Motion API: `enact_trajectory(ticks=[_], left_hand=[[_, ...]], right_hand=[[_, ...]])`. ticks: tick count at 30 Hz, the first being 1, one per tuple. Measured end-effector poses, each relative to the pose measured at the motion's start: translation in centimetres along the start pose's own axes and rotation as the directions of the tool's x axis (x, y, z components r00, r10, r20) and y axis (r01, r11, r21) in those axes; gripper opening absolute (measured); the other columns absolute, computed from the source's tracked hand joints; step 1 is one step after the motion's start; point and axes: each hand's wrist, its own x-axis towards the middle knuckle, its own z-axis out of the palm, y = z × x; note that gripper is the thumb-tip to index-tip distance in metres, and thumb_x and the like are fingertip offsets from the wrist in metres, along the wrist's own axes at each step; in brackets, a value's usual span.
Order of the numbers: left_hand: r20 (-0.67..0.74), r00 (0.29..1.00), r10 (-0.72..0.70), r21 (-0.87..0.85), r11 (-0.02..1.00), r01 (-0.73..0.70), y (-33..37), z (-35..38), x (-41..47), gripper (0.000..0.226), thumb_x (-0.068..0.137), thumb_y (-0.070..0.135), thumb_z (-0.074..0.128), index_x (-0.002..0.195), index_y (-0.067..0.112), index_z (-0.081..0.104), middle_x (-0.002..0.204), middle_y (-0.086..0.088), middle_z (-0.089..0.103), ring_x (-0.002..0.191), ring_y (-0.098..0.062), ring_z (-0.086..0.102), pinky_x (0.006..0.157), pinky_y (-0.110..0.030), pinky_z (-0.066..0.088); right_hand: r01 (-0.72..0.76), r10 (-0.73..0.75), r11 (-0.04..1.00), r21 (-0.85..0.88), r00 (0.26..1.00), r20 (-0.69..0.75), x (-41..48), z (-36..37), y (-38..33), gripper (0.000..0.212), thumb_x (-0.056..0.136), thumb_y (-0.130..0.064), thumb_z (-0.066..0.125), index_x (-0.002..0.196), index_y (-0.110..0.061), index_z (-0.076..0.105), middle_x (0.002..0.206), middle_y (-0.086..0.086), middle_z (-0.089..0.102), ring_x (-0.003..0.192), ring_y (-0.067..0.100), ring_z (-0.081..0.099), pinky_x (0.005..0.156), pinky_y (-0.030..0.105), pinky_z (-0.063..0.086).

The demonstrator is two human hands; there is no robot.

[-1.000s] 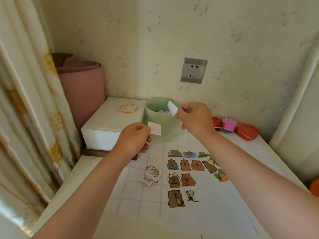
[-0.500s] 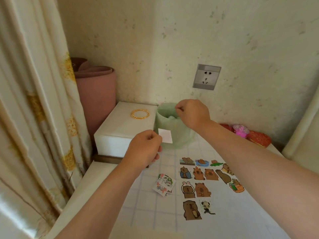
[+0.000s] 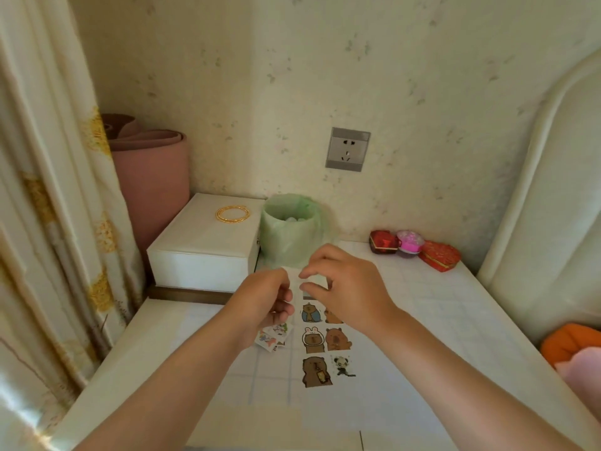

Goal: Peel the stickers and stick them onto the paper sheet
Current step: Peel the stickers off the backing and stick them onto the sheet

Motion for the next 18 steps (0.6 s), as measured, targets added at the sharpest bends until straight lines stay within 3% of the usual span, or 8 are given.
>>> enact_trajectory(ticks=[4, 8, 11, 12, 14, 16, 18], left_hand=[[0.059, 0.998, -0.027, -0.032, 0.999, 0.029, -1.1, 1.0, -1.3, 0.020, 0.092, 0.008, 0.047, 0.073, 0.006, 0.052, 0.060, -0.007, 0.053, 0.044, -0.016, 0.052, 0.043, -0.022, 0.043], [0.108, 0.994, -0.005, -0.058, 0.998, 0.011, -2.3, 1.7, -2.2, 0.016, 0.093, 0.011, 0.049, 0.079, 0.006, 0.055, 0.062, -0.006, 0.056, 0.052, -0.020, 0.056, 0.050, -0.026, 0.047], [0.138, 0.990, -0.002, -0.124, 0.992, 0.019, -2.6, 1.9, -3.0, 0.021, 0.095, 0.023, 0.048, 0.083, 0.007, 0.056, 0.065, -0.007, 0.057, 0.054, -0.023, 0.056, 0.055, -0.028, 0.048], [0.117, 0.993, 0.004, -0.153, 0.988, 0.014, -2.6, 1.9, -3.1, 0.022, 0.096, 0.025, 0.047, 0.086, 0.007, 0.057, 0.067, -0.007, 0.059, 0.055, -0.023, 0.057, 0.054, -0.028, 0.049], [0.028, 0.999, 0.041, -0.110, 0.993, -0.038, -2.8, 1.8, -3.1, 0.018, 0.097, 0.023, 0.051, 0.095, 0.007, 0.059, 0.075, -0.006, 0.063, 0.058, -0.022, 0.058, 0.054, -0.029, 0.051], [-0.028, 0.995, 0.095, 0.051, 0.994, -0.093, -3.3, 1.6, -3.1, 0.015, 0.097, 0.022, 0.056, 0.102, 0.009, 0.063, 0.086, -0.005, 0.068, 0.064, -0.019, 0.062, 0.057, -0.030, 0.053], [-0.007, 0.993, 0.121, 0.155, 0.981, -0.119, -3.8, 1.7, -3.4, 0.015, 0.096, 0.024, 0.060, 0.098, 0.012, 0.068, 0.089, -0.003, 0.070, 0.065, -0.017, 0.064, 0.057, -0.029, 0.054]], right_hand=[[-0.018, 0.018, 0.999, -0.031, 1.000, -0.025, -2.2, -0.4, -0.4, 0.002, 0.083, -0.032, 0.077, 0.083, -0.032, 0.075, 0.091, -0.016, 0.063, 0.060, -0.003, 0.042, 0.052, 0.018, 0.041], [-0.076, 0.076, 0.997, -0.023, 0.997, 0.007, -3.7, -0.9, -0.8, 0.005, 0.086, -0.028, 0.073, 0.084, -0.031, 0.071, 0.091, -0.017, 0.062, 0.060, -0.010, 0.047, 0.054, 0.021, 0.045], [-0.284, 0.278, 0.954, 0.094, 0.958, 0.070, -4.1, -1.5, -1.3, 0.008, 0.089, -0.028, 0.070, 0.083, -0.032, 0.069, 0.086, -0.019, 0.063, 0.065, -0.006, 0.057, 0.058, 0.017, 0.043], [-0.422, 0.402, 0.882, 0.209, 0.906, 0.132, -4.1, -1.8, -1.5, 0.008, 0.090, -0.027, 0.070, 0.083, -0.031, 0.070, 0.082, -0.018, 0.065, 0.063, 0.000, 0.059, 0.059, 0.019, 0.046], [-0.657, 0.589, 0.600, 0.457, 0.749, 0.304, -4.5, -2.5, -1.8, 0.006, 0.092, -0.021, 0.069, 0.087, -0.022, 0.073, 0.072, -0.009, 0.066, 0.054, 0.008, 0.058, 0.053, 0.022, 0.046], [-0.751, 0.641, 0.353, 0.559, 0.629, 0.440, -5.1, -3.1, -2.1, 0.006, 0.091, -0.016, 0.070, 0.091, -0.013, 0.075, 0.070, 0.001, 0.065, 0.050, 0.011, 0.053, 0.047, 0.021, 0.038], [-0.776, 0.654, 0.242, 0.582, 0.573, 0.493, -5.8, -3.5, -2.3, 0.007, 0.090, -0.015, 0.072, 0.093, -0.009, 0.075, 0.070, 0.000, 0.067, 0.049, 0.012, 0.051, 0.046, 0.022, 0.035]])
